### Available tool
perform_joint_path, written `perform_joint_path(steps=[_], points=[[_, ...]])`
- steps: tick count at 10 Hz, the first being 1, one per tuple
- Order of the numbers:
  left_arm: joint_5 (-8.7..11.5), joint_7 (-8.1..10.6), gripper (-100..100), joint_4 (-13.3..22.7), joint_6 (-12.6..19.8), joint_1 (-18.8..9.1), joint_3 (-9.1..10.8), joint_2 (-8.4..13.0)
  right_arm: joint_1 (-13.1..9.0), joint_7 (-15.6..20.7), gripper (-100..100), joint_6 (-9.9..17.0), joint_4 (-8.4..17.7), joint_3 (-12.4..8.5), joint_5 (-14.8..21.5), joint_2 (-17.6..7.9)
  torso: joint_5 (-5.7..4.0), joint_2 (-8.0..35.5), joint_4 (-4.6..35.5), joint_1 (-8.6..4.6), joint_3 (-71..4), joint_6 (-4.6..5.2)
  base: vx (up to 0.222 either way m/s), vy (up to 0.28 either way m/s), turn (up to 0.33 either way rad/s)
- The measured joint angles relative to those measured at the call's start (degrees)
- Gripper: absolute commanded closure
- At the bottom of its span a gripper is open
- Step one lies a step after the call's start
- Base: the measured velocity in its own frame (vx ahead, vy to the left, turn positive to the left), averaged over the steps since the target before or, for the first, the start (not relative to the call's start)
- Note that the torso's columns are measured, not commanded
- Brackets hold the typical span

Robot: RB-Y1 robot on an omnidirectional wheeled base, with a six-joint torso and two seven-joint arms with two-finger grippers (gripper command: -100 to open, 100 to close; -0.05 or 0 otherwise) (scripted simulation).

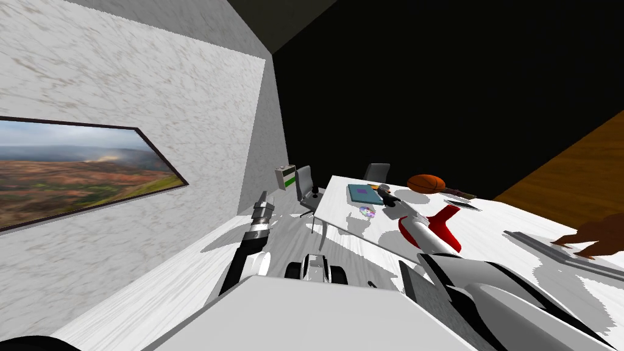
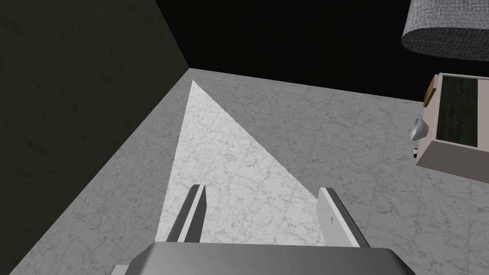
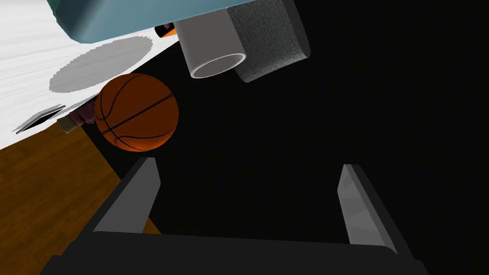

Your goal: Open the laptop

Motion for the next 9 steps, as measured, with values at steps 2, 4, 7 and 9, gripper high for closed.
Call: perform_joint_path(steps=[2,4,7,9], points=[[0.0,0.0,0,0.0,0.0,0.0,0.0,0.0,0.2,3.3,-100,0.1,-0.2,0.7,3.5,-0.5,0.01,0.0,0.0,0.05,0.0,-0.03,0.0,0.0,0.0],[0.0,0.0,0,0.0,0.0,0.0,0.0,0.0,0.3,6.5,-100,0.2,-0.4,0.8,6.4,-0.5,0.04,0.1,0.0,0.11,0.0,-0.02,-0.015,0.02,0.156],[0.0,0.0,0,0.0,0.0,0.0,0.0,0.0,1.9,11.0,-100,-0.7,0.9,5.2,12.6,-5.1,0.02,0.1,0.0,0.03,0.1,0.04,-0.025,0.021,0.031],[0.0,0.0,0,0.0,0.0,0.0,0.0,0.0,1.9,14.4,-100,-0.3,0.7,7.3,15.9,-6.3,0.0,0.0,0.0,0.01,0.0,-0.03,0.001,-0.003,0.003]])
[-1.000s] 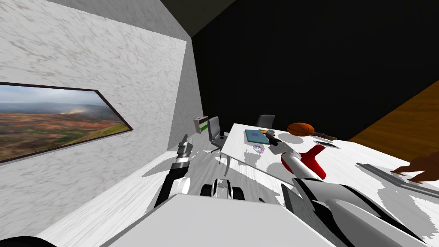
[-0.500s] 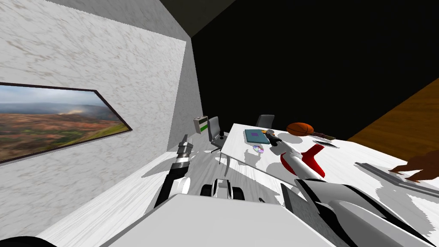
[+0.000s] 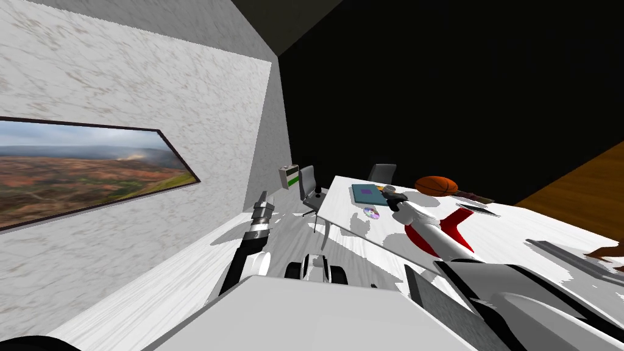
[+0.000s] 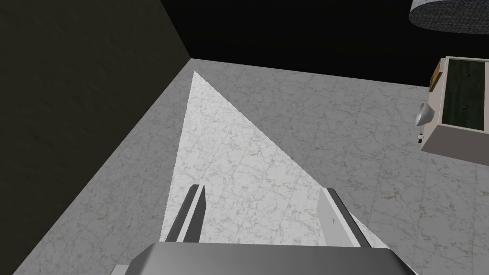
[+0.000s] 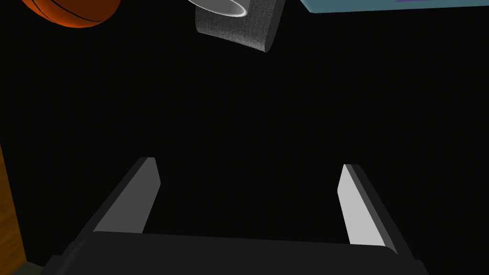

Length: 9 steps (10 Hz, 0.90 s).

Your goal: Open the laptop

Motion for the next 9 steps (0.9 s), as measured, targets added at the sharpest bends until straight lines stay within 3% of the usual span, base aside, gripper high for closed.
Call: perform_joint_path(steps=[2,3,4,6,7,9], points=[[0.0,0.0,0,0.0,0.0,0.0,0.0,0.0,0.2,3.3,-100,0.0,-0.1,0.2,3.3,-0.1,0.03,0.0,0.0,0.08,0.0,0.01,0.0,0.0,0.0],[0.0,0.0,0,0.0,0.0,0.0,0.0,0.0,0.0,4.9,-100,-0.1,0.1,0.1,4.5,-0.1,0.04,0.1,0.0,0.1,0.1,0.01,-0.032,0.034,0.27],[0.0,0.0,0,0.0,0.0,0.0,-0.01,0.0,0.6,6.2,-100,-0.8,1.4,1.1,7.3,-1.3,0.06,0.2,0.0,0.22,0.1,-0.05,-0.044,0.038,0.188],[0.0,0.0,0,0.0,0.0,0.0,0.0,0.0,2.0,9.3,-100,-0.8,0.9,4.5,10.6,-5.0,0.04,0.1,0.1,0.05,0.1,0.08,-0.013,0.017,-0.025],[0.0,0.0,0,0.0,0.0,0.0,0.0,0.0,1.9,11.1,-100,-0.6,0.9,6.0,12.0,-5.8,0.0,0.0,0.0,-0.01,0.0,0.01,0.0,0.0,0.0],[0.0,0.0,0,0.0,0.0,0.0,0.0,0.0,1.5,14.3,-100,-0.8,1.5,6.7,15.6,-5.9,0.01,0.0,0.0,0.03,0.0,0.01,0.0,0.0,0.0]])
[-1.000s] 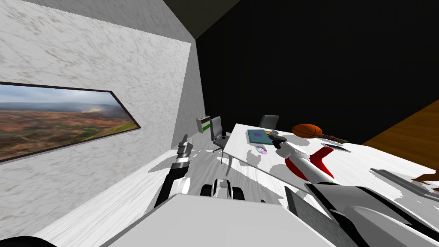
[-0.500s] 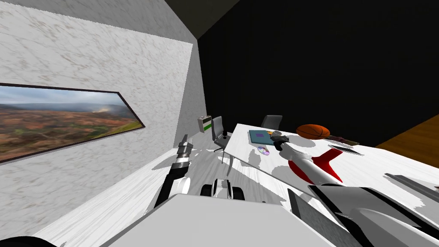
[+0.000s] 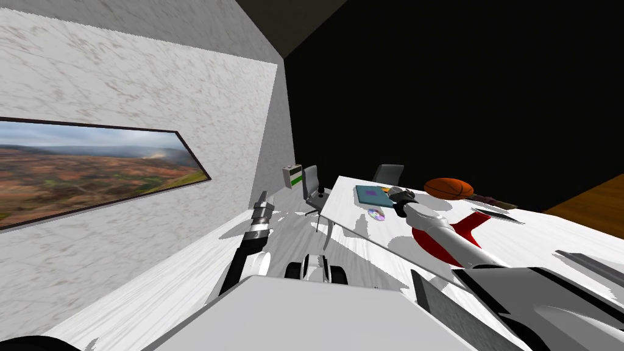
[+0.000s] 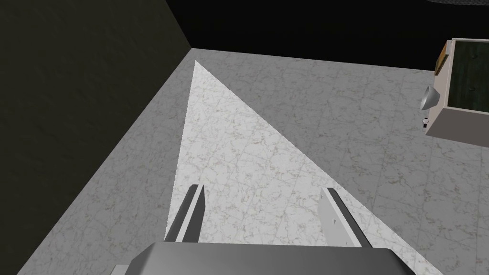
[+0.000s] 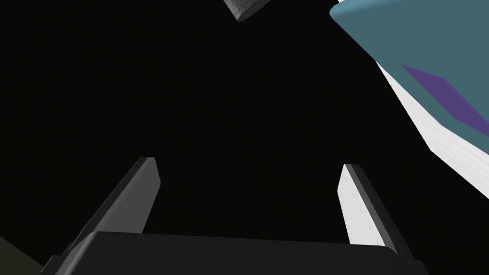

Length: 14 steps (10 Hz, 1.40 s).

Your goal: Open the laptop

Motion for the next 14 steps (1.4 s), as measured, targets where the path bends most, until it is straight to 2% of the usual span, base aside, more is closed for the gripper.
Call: perform_joint_path(steps=[1,3,4,5,6,10,13,14], points=[[0.0,0.0,0,0.0,0.0,0.0,0.0,0.0,0.0,1.4,-100,-0.1,0.1,-0.1,2.1,0.1,0.01,0.0,0.0,0.03,0.0,0.01,0.0,0.0,0.0],[0.0,0.0,0,0.0,0.0,0.0,0.0,0.0,0.0,4.2,-100,0.0,-0.1,0.1,3.4,0.0,0.03,0.1,0.0,0.07,0.1,0.01,-0.013,0.017,0.13],[0.0,0.0,0,0.0,0.0,0.0,-0.01,0.0,1.9,7.1,-100,0.6,-1.2,2.4,2.0,-2.3,0.05,0.2,0.0,0.18,0.1,-0.04,-0.031,0.041,0.189],[0.0,0.0,0,0.0,0.0,0.0,-0.01,0.0,2.4,9.9,-100,0.6,-0.9,4.7,1.9,-4.5,0.07,0.2,0.1,0.15,0.1,0.02,-0.023,0.025,0.001],[0.0,0.0,0,0.0,0.0,0.0,0.0,0.0,2.1,11.9,-100,0.1,0.0,6.1,3.1,-5.6,0.02,0.1,0.0,0.03,0.1,0.05,-0.015,0.01,-0.038],[0.0,0.0,0,0.0,0.0,0.0,0.0,0.0,1.6,17.1,-100,-0.6,1.3,6.7,10.9,-5.7,0.01,0.0,0.0,0.04,0.0,0.01,0.0,-0.003,0.001],[0.0,0.0,0,0.0,0.0,0.0,0.0,0.0,1.6,18.0,-100,-0.5,1.1,6.8,15.8,-5.9,0.03,0.1,0.0,0.07,0.1,0.01,0.005,0.015,-0.007],[0.0,0.0,0,0.0,0.0,0.0,0.0,0.0,1.0,17.6,-100,-1.4,1.7,6.7,16.2,-6.6,0.06,0.1,0.0,0.19,0.0,0.01,0.02,0.075,-0.021]])
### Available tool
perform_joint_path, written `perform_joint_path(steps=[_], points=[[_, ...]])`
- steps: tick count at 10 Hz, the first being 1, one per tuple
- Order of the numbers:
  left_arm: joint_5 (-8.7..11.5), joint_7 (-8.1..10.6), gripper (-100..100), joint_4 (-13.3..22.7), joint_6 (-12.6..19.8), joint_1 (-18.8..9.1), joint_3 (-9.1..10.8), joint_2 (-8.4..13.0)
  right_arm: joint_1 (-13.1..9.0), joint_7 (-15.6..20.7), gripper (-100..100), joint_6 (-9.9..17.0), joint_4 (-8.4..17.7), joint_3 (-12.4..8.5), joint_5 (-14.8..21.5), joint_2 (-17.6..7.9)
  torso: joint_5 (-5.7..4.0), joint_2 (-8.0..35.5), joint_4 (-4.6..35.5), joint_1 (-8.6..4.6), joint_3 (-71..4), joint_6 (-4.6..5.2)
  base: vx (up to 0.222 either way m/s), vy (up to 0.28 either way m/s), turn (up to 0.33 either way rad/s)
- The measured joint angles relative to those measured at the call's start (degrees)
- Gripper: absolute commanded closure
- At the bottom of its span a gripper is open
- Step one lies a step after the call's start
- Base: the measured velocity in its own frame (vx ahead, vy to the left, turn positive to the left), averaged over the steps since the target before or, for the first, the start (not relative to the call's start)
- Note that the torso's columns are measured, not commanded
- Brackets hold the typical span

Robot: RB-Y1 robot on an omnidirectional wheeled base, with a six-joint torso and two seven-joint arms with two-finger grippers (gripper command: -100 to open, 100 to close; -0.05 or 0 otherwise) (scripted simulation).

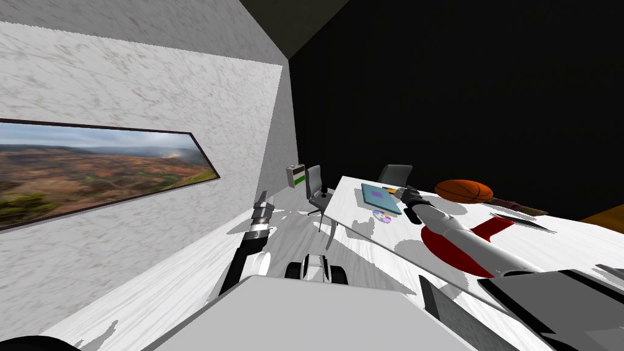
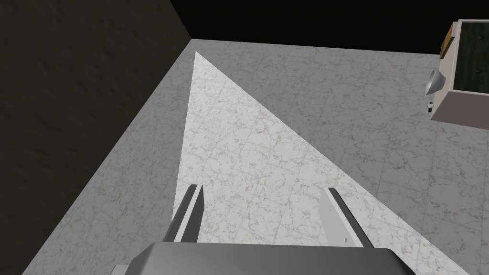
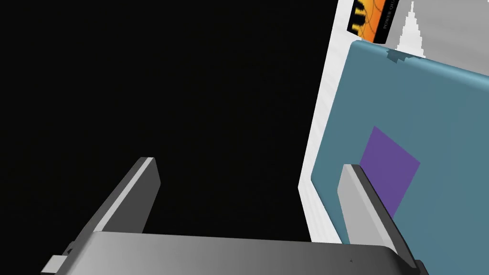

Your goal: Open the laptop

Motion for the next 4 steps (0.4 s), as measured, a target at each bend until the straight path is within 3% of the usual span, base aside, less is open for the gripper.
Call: perform_joint_path(steps=[2,4], points=[[0.0,0.0,0,0.0,0.0,0.0,0.0,0.0,-1.2,-0.9,-100,-2.6,1.4,-0.5,0.5,-1.7,-0.03,0.0,0.0,-0.1,0.0,-0.02,0.016,0.044,-0.005],[0.0,0.0,0,0.0,0.0,0.0,0.0,0.0,-1.4,0.0,-100,-3.5,1.2,-0.4,-1.6,-2.9,-0.07,0.0,0.0,-0.21,0.0,0.0,0.009,0.043,-0.014]])
